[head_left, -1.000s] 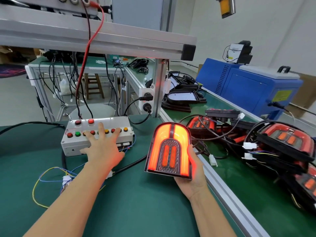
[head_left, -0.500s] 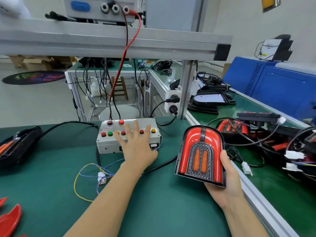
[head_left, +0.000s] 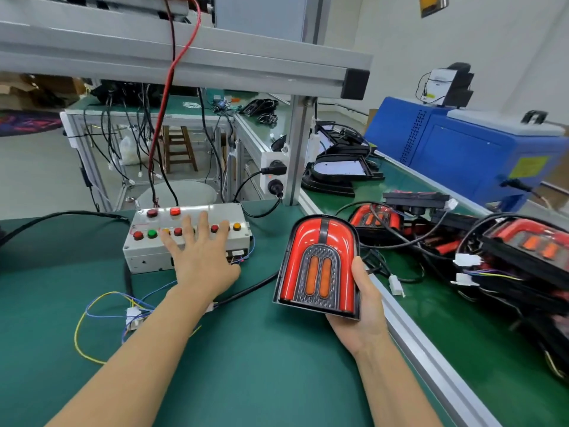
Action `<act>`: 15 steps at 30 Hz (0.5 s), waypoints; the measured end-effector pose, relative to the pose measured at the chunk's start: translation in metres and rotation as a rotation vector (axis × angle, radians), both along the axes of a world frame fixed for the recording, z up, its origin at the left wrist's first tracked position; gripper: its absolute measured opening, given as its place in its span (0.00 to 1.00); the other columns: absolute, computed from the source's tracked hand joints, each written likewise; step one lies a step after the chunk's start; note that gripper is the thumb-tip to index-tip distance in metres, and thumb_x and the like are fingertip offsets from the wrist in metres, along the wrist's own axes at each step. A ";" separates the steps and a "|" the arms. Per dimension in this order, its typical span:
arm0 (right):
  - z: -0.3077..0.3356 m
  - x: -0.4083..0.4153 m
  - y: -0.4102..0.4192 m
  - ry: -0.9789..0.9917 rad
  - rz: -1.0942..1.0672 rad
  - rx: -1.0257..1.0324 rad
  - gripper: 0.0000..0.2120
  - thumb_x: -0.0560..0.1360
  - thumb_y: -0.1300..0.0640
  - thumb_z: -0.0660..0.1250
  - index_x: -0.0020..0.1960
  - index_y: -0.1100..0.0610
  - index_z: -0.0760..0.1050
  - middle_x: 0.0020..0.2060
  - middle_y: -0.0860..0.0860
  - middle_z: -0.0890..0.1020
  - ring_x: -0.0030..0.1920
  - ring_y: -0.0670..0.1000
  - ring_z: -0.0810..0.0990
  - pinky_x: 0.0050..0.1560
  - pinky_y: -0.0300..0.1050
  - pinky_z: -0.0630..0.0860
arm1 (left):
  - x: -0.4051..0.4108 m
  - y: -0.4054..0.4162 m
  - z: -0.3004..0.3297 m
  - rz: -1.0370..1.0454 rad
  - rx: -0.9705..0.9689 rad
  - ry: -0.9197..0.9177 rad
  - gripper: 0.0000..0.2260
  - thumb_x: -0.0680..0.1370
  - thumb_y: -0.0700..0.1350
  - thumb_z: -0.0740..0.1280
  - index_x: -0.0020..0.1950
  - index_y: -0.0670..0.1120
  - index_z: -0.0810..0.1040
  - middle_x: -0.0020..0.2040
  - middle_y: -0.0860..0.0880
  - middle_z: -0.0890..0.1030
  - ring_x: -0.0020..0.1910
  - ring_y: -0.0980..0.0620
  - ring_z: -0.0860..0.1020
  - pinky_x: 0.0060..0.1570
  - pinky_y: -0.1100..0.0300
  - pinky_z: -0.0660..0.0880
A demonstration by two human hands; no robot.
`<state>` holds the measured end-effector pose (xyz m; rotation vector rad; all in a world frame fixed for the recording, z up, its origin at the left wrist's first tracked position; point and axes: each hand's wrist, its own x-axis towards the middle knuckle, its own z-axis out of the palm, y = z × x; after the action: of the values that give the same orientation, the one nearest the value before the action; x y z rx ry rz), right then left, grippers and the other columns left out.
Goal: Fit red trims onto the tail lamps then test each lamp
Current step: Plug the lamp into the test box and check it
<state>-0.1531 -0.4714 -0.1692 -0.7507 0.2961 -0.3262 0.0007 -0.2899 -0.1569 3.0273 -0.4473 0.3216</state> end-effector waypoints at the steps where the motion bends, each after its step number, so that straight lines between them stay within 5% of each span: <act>1: 0.000 0.000 0.000 0.001 -0.001 -0.004 0.18 0.74 0.43 0.64 0.54 0.52 0.84 0.57 0.56 0.83 0.55 0.55 0.83 0.45 0.50 0.81 | 0.000 0.000 0.000 -0.002 0.001 -0.001 0.37 0.72 0.60 0.65 0.76 0.57 0.50 0.79 0.46 0.43 0.76 0.39 0.38 0.68 0.31 0.39; 15: -0.003 0.001 -0.002 -0.005 -0.004 0.016 0.16 0.71 0.43 0.68 0.52 0.52 0.85 0.55 0.56 0.84 0.52 0.55 0.84 0.46 0.51 0.82 | 0.001 0.001 0.004 -0.033 0.032 -0.016 0.34 0.74 0.63 0.62 0.76 0.56 0.53 0.78 0.46 0.48 0.76 0.40 0.41 0.67 0.30 0.40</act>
<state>-0.1522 -0.4734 -0.1725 -0.7339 0.2954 -0.3296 0.0014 -0.2890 -0.1527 3.0470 -0.5072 0.3398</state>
